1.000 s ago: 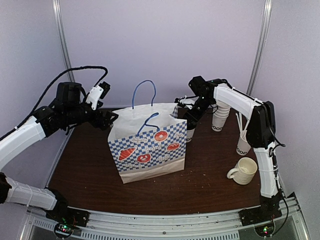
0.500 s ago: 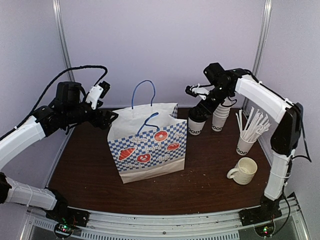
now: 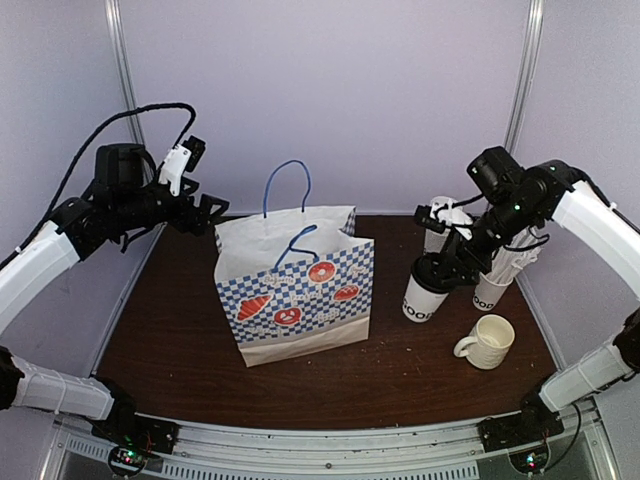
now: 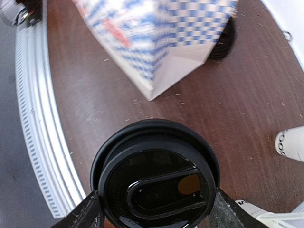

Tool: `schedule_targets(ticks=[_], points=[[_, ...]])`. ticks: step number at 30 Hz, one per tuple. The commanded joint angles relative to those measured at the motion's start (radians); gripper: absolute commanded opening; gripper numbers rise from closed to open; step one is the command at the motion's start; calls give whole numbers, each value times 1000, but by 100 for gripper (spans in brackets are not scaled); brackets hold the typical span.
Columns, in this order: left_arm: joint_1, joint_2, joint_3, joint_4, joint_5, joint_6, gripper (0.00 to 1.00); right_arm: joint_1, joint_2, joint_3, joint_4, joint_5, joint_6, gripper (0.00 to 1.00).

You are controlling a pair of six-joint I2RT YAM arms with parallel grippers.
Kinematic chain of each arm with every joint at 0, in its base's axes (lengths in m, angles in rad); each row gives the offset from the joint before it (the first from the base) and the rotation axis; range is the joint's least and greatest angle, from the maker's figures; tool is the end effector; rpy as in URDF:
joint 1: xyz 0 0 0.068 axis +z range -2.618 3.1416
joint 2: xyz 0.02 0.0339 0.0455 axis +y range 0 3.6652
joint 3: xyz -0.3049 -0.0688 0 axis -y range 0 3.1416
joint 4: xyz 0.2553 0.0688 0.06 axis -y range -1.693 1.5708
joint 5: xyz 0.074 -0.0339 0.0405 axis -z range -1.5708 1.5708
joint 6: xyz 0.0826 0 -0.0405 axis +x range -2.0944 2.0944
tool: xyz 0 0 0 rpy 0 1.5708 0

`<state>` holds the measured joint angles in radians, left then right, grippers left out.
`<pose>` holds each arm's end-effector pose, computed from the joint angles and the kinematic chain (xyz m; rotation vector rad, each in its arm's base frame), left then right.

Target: Pack the takeout coffee

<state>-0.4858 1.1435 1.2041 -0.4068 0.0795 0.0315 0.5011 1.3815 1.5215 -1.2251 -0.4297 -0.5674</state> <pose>0.2551 -0.1421 0.4133 0.5468 1.8555 -0.3808 0.2261 0.1631 0.3761 -1.4411 2.1605 0.5443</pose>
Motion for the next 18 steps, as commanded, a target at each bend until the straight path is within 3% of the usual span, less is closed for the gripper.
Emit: schedule_targets(ticks=[1, 9, 18], points=[[4, 11, 78, -8, 60, -43, 92, 116, -98, -108, -56, -162, -158, 73], [4, -22, 100, -85, 88, -87, 91, 478, 68, -46, 33, 47, -173, 72], [4, -102, 118, -258, 75, -42, 91, 670, 376, 195, 126, 62, -160, 71]])
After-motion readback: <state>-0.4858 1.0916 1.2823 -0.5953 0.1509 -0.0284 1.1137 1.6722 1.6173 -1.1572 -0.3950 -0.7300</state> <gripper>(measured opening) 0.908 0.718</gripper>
